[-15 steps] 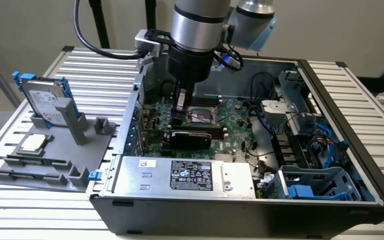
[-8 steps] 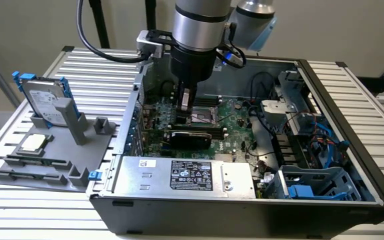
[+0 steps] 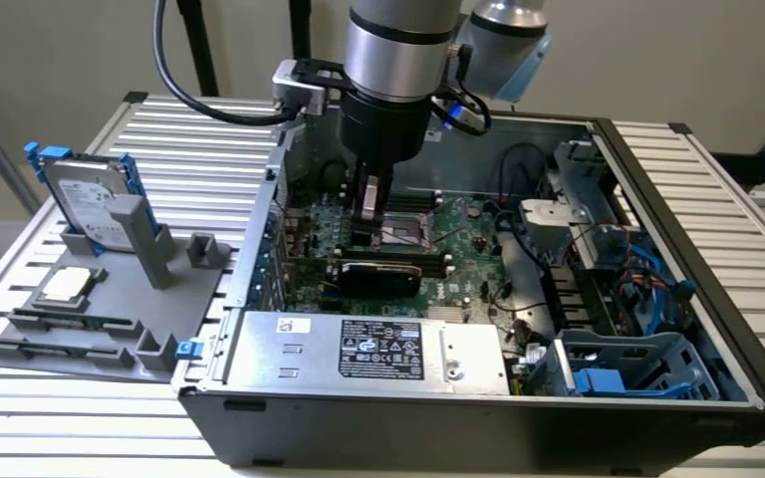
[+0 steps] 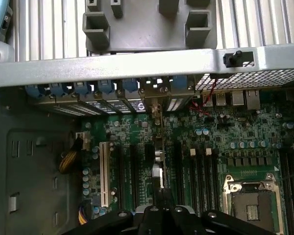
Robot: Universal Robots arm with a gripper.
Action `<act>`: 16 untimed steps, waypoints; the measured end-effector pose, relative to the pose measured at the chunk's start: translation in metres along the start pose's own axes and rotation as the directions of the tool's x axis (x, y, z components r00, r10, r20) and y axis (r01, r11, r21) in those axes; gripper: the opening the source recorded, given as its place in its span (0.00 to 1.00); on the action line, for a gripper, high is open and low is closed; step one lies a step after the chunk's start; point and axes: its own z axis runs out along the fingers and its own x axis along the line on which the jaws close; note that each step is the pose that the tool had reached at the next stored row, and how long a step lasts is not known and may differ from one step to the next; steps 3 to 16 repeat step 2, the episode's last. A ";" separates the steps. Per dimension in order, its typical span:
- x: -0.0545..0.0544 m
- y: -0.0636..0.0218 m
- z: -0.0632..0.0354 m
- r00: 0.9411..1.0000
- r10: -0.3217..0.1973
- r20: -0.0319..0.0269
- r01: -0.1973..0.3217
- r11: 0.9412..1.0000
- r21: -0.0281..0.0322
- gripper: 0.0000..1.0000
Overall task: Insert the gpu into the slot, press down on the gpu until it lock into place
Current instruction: 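Press down on the gpu until it lock into place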
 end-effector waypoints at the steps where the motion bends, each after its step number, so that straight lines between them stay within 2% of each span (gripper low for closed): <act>1: 0.000 0.0000 0.0000 1.000 0.000 0.000 0.000 1.000 0.000 0.11; 16: 0.000 0.0000 0.0000 1.000 0.000 0.000 0.000 1.000 0.000 0.11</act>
